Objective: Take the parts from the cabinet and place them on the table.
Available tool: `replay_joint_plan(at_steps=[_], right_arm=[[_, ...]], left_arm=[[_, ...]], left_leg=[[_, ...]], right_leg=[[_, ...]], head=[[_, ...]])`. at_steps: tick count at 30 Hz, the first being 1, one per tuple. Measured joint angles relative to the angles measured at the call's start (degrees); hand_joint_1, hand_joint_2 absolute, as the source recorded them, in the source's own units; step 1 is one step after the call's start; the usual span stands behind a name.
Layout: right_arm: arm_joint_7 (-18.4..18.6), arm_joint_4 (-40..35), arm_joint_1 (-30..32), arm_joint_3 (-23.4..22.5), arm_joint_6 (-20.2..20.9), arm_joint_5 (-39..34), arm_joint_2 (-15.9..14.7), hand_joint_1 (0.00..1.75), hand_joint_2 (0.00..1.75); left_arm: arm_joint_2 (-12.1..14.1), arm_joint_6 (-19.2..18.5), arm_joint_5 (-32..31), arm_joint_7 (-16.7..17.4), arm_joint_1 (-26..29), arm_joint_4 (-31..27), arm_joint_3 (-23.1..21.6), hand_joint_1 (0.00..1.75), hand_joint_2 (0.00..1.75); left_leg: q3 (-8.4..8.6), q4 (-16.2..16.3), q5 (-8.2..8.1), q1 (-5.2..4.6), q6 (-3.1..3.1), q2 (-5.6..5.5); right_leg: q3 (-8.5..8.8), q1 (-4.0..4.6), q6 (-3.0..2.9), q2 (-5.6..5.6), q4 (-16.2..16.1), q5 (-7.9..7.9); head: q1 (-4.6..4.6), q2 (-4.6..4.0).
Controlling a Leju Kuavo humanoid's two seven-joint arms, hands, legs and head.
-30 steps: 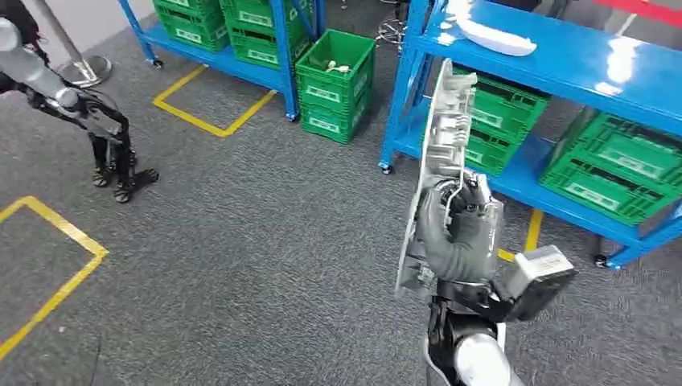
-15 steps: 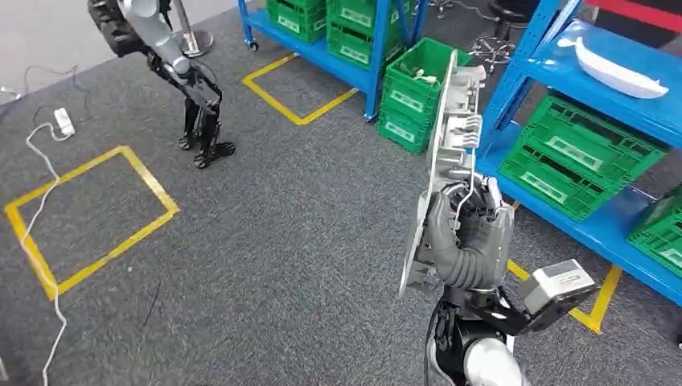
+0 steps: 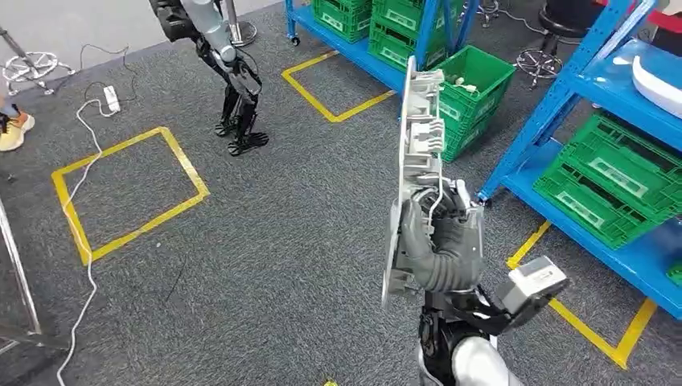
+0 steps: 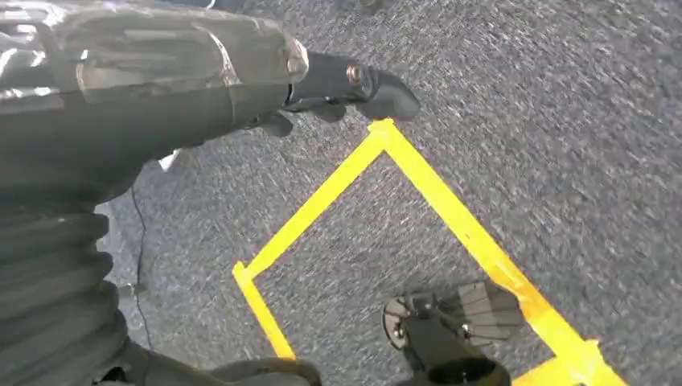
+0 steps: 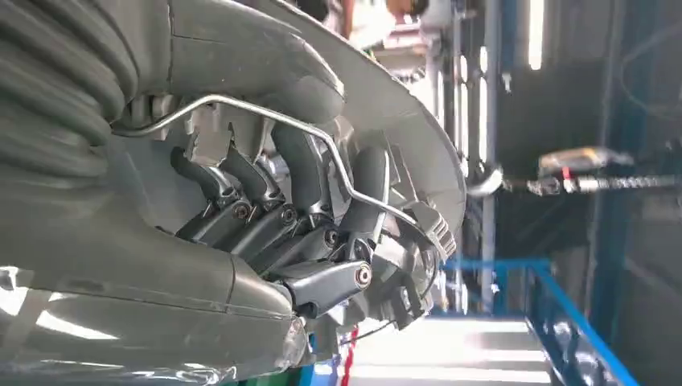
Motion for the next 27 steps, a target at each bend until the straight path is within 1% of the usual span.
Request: replay_joint_plan(at_steps=[1, 2, 3, 4, 5, 6, 7, 8, 9, 10, 11, 12, 13, 14, 15, 16, 17, 18, 19, 20, 21, 22, 23, 24, 25, 26, 27], right_arm=[[-0.18, 0.02, -0.13, 0.09, 0.20, -0.37, -0.02, 1.64, 1.75], [-0.44, 0.04, -0.33, 0.09, 0.30, -0.77, -0.04, 1.64, 1.75], [-0.76, 0.04, -0.45, 0.02, 0.31, -1.09, -0.11, 1.64, 1.75], [-0.99, 0.02, -0.48, -0.02, 0.31, -1.40, -0.26, 1.64, 1.75], [-1.35, -0.02, -0.43, -0.06, 0.31, -1.53, -0.44, 1.64, 1.75], [-1.49, 0.00, -0.42, -0.09, 0.28, -1.58, -0.64, 1.64, 1.75], [-1.62, 0.00, -0.35, -0.09, 0.26, -1.58, -0.88, 1.64, 1.75], [-1.71, -0.02, -0.24, -0.09, 0.17, -1.58, -1.07, 1.64, 1.75], [-1.75, -0.02, -0.14, -0.09, 0.07, -1.58, -1.22, 1.64, 1.75], [-1.75, -0.02, -0.12, -0.09, 0.00, -1.58, -1.36, 1.64, 1.75], [-1.77, -0.09, -0.13, -0.09, -0.04, -1.58, -1.40, 1.64, 1.75], [-1.79, -0.18, -0.14, -0.15, -0.04, -1.60, -1.49, 1.64, 1.75], [-1.82, -0.26, -0.24, -0.15, -0.04, -1.62, -1.62, 1.64, 1.75], [-1.88, -0.31, -0.28, -0.15, -0.04, -1.64, -1.75, 1.64, 1.75], [-1.95, -0.37, -0.38, -0.15, 0.00, -1.64, -1.77, 1.64, 1.75], [-1.95, -0.46, -0.48, -0.13, 0.09, -1.68, -1.77, 1.64, 1.75], [-1.95, -0.57, -0.66, -0.13, 0.11, -1.73, -1.79, 1.64, 1.75], [-1.95, -0.61, -0.84, -0.13, 0.11, -1.75, -1.84, 1.64, 1.75], [-1.95, -0.59, -0.92, -0.11, 0.13, -1.75, -1.84, 1.64, 1.75], [-2.01, -0.65, -0.85, -0.13, 0.13, -1.71, -1.84, 1.64, 1.75], [-2.01, -0.72, -0.96, -0.15, 0.13, -1.71, -1.90, 1.64, 1.75], [-2.01, -0.72, -0.93, -0.17, 0.13, -1.73, -1.90, 1.64, 1.75], [-2.01, -0.72, -0.90, -0.15, 0.15, -1.73, -1.90, 1.64, 1.75], [-2.01, -0.70, -0.89, -0.15, 0.15, -1.75, -1.90, 1.64, 1.75], [-2.01, -0.70, -0.90, -0.13, 0.17, -1.77, -1.90, 1.64, 1.75], [-2.01, -0.70, -0.94, -0.13, 0.24, -1.75, -1.90, 1.64, 1.75], [-2.01, -0.72, -0.97, -0.13, 0.28, -1.75, -1.88, 1.64, 1.75]], left_arm=[[0.02, 0.07, 0.24, -0.15, 0.04, 0.00, 0.00, 0.00, 1.75], [0.02, 0.11, 0.50, -0.31, 0.02, 0.00, 0.00, 0.00, 1.75], [0.09, 0.13, 0.64, -0.39, -0.03, 0.00, 0.00, 0.00, 1.75], [0.09, 0.15, 0.81, -0.42, -0.04, 0.00, 0.00, 0.00, 1.75], [0.17, 0.20, 0.88, -0.42, -0.13, 0.00, 0.00, 0.00, 1.75], [0.20, 0.20, 0.90, -0.42, -0.28, 0.00, 0.00, 0.00, 1.75], [0.20, 0.18, 1.01, -0.42, -0.35, 0.00, 0.00, 0.00, 1.75], [0.20, 0.18, 1.05, -0.39, -0.33, 0.00, 0.00, 0.00, 1.75], [0.20, 0.18, 1.14, -0.35, -0.28, 0.00, 0.00, 0.00, 1.75], [0.22, 0.18, 1.14, -0.31, -0.22, 0.02, 0.00, 0.00, 1.75], [0.28, 0.18, 1.14, -0.31, -0.20, 0.02, 0.00, 0.00, 1.75], [0.33, 0.18, 1.07, -0.35, -0.20, 0.02, 0.00, 0.00, 1.75], [0.35, 0.20, 1.01, -0.42, -0.19, 0.02, 0.00, 0.00, 1.75], [0.26, 0.20, 0.94, -0.50, -0.26, 0.02, 0.00, 0.00, 1.75], [0.39, 0.26, 0.90, -0.70, -0.22, 0.02, 0.00, 0.00, 1.75], [0.39, 0.29, 0.83, -0.90, -0.09, 0.02, 0.00, 0.00, 1.75], [0.39, 0.29, 0.81, -1.01, 0.08, 0.02, 0.00, 0.00, 1.75], [0.44, 0.33, 0.81, -1.03, 0.11, 0.02, 0.00, 0.00, 1.75], [0.64, 0.37, 0.81, -1.05, 0.23, 0.02, 0.00, 0.00, 1.75], [0.66, 0.37, 0.77, -1.11, 0.07, 0.02, 0.00, 0.00, 1.75], [0.70, 0.37, 0.75, -1.14, -0.09, 0.02, 0.00, 0.00, 1.75], [0.72, 0.37, 0.75, -1.29, -0.12, 0.02, 0.00, 0.00, 1.75], [0.74, 0.35, 0.75, -1.31, -0.08, 0.02, 0.00, 0.00, 1.75], [0.74, 0.33, 0.68, -1.31, -0.02, 0.02, 0.00, 0.00, 1.75], [0.77, 0.31, 0.64, -1.27, 0.02, 0.02, 0.00, 0.00, 1.75], [0.85, 0.26, 0.57, -1.29, 0.01, 0.02, 0.00, 0.00, 1.75], [0.90, 0.26, 0.53, -1.29, -0.03, 0.02, 0.00, 0.00, 1.75]], left_leg=[[-0.14, 0.01, -0.04, -0.17, 0.41, -0.51], [-0.30, 0.00, 0.02, -0.27, 0.74, -1.43], [-0.16, -0.11, 0.15, -0.13, 1.20, -2.38], [-0.13, -0.15, 0.25, -0.10, 1.53, -3.29], [-0.11, -0.14, 0.30, -0.15, 1.90, -4.18], [-0.11, -0.14, 0.34, -0.25, 2.09, -5.16], [-0.12, -0.14, 0.36, -0.50, 2.37, -6.23], [-0.09, -0.13, 0.39, -0.72, 2.52, -7.26], [-0.03, -0.12, 0.42, -0.94, 2.58, -8.45], [0.06, -0.12, 0.47, -1.13, 2.66, -9.47], [0.20, -0.11, 0.53, -1.31, 2.74, -10.54], [0.43, -0.12, 0.54, -1.45, 2.74, -11.54], [0.46, -0.19, 0.55, -1.39, 2.74, -12.24], [0.21, -0.02, 0.70, -1.56, 2.55, -12.87], [-0.02, -0.03, 0.87, -1.09, 2.36, -13.35], [-0.26, -0.11, 1.08, -0.80, 2.01, -13.98], [-0.34, -0.31, 1.32, -0.69, 1.65, -14.48], [-0.39, -0.54, 1.53, -1.05, 1.28, -15.19], [-0.82, 0.37, 0.64, -1.59, 1.32, -10.93], [-1.90, 2.45, -1.10, -1.66, 0.88, -7.67], [-3.83, 6.23, -3.17, -1.28, 0.47, -6.73], [-5.92, 10.54, -5.08, -0.78, 0.08, -6.70], [-7.84, 14.20, -6.36, -0.21, -0.36, -6.73], [-8.61, 15.66, -6.24, 0.28, -0.85, -6.72], [-7.90, 14.38, -4.84, 0.68, -1.33, -6.61], [-5.98, 10.90, -2.66, 1.00, -1.80, -6.14], [-3.13, 5.83, -0.21, 1.26, -2.20, -5.05]], right_leg=[[0.13, -0.10, 0.04, -0.46, -0.18, 0.01], [0.29, -0.22, 0.16, -1.13, -0.27, -0.03], [0.31, -0.45, 0.54, -1.26, -0.18, -0.46], [0.04, -0.78, 0.72, 1.74, 0.99, -1.87], [-1.26, -0.75, 0.57, 3.87, 4.38, -4.16], [-3.42, -0.58, 0.44, 4.88, 9.37, -6.70], [-5.75, -0.44, 0.31, 5.30, 14.43, -8.77], [-7.50, -0.32, 0.08, 5.38, 17.88, -9.69], [-8.16, -0.12, -0.24, 5.47, 18.75, -9.13], [-7.70, 0.05, -0.70, 5.61, 17.03, -7.29], [-6.24, 0.24, -1.28, 6.00, 13.13, -4.40], [-4.00, 0.53, -1.97, 6.89, 7.54, -1.06], [-2.41, 0.86, -2.60, 8.78, 3.15, 0.94], [-1.89, 0.72, -3.02, 10.26, 2.46, 0.55], [-1.84, 0.95, -2.86, 9.97, 1.93, 0.89], [-1.85, 1.07, -2.93, 9.54, 1.89, 0.85], [-1.67, 1.15, -2.95, 9.11, 1.56, 0.86], [-0.85, 0.90, -3.04, 8.33, -0.43, 0.97], [-0.22, 0.58, -2.61, 7.21, -1.33, 1.61], [0.04, 0.57, -2.99, 6.93, -2.03, 1.84], [0.04, 0.53, -2.99, 6.08, -2.08, 1.90], [0.06, 0.46, -2.95, 5.31, -2.05, 1.84], [0.05, 0.38, -2.85, 4.46, -2.03, 1.73], [0.04, 0.22, -2.69, 3.66, -1.95, 1.63], [0.07, 0.05, -2.41, 2.99, -1.82, 1.47], [0.10, -0.15, -2.00, 2.29, -1.53, 1.21], [0.17, -0.45, -1.48, 1.68, -1.05, 0.82]], head=[[0.42, 0.00], [0.36, 0.00], [0.31, 0.00], [0.82, 0.00], [1.05, 0.00], [1.45, 0.00], [1.89, 0.00], [2.13, 0.00], [2.28, 0.00], [2.45, 0.00], [2.71, 0.00], [2.80, 0.00], [2.96, 0.00], [2.47, 0.00], [2.50, 0.00], [3.00, 0.00], [3.18, 0.00], [3.22, 0.00], [3.11, 0.00], [2.41, -0.02], [2.19, 0.00], [1.82, 0.00], [1.56, -0.02], [1.27, -0.02], [1.07, 0.00], [1.01, 0.00], [0.86, -0.02]])
